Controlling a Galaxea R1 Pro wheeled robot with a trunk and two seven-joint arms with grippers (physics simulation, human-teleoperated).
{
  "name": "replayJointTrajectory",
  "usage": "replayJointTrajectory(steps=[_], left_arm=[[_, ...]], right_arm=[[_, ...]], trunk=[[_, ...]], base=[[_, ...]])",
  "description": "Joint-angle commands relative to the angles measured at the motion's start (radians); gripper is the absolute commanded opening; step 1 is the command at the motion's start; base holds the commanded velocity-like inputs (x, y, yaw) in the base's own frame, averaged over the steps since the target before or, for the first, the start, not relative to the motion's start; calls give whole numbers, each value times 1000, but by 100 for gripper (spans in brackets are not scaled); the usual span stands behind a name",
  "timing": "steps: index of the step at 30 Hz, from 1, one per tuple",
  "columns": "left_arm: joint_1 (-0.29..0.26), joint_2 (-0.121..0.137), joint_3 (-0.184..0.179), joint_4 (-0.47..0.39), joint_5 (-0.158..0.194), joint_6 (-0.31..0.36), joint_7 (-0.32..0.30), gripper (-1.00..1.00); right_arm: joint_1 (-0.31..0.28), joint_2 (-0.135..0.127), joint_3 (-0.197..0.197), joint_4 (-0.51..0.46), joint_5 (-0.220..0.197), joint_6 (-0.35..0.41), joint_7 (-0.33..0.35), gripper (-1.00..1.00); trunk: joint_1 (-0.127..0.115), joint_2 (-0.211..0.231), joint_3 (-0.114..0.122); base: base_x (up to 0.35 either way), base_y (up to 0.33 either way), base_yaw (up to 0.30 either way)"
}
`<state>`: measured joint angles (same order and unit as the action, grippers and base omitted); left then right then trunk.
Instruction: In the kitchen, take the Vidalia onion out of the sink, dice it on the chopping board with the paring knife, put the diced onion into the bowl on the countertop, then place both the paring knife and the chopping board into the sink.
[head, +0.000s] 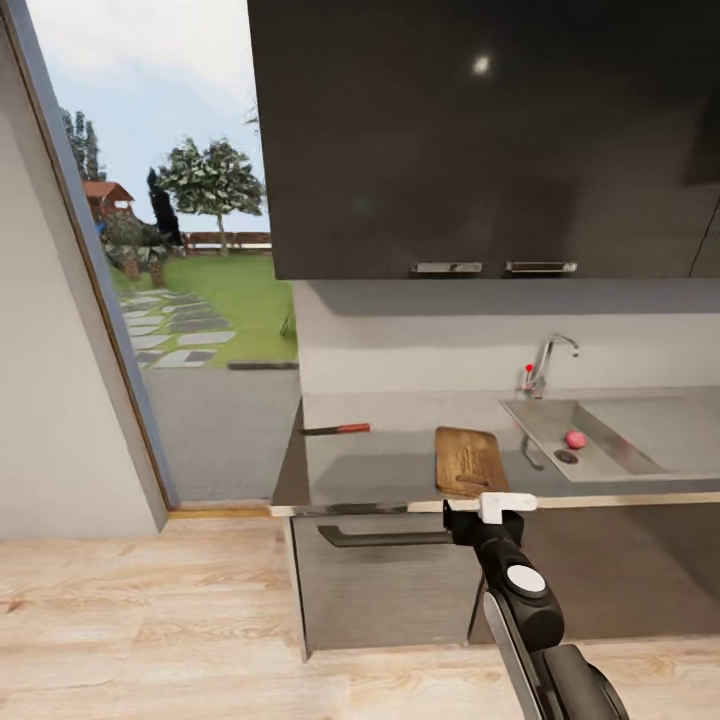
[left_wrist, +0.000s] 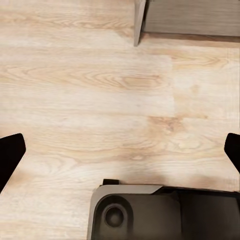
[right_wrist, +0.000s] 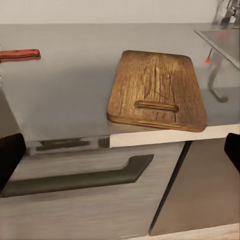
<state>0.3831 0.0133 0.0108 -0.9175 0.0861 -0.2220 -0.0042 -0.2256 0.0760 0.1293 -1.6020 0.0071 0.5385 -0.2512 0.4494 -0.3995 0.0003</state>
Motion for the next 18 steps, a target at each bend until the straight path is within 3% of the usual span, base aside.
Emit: replayJointTrajectory(steps=[1, 18], left_arm=[[0, 1, -2, 1, 9, -2, 0, 100], [0, 1, -2, 8, 9, -2, -2, 100]], right_arm=[[0, 0, 1, -1, 1, 6, -11, 100], [0, -2, 0, -1, 1, 6, -25, 100]], trunk=[[1, 0, 0], [1, 0, 18]], base=[[128, 302, -83], [133, 302, -181]])
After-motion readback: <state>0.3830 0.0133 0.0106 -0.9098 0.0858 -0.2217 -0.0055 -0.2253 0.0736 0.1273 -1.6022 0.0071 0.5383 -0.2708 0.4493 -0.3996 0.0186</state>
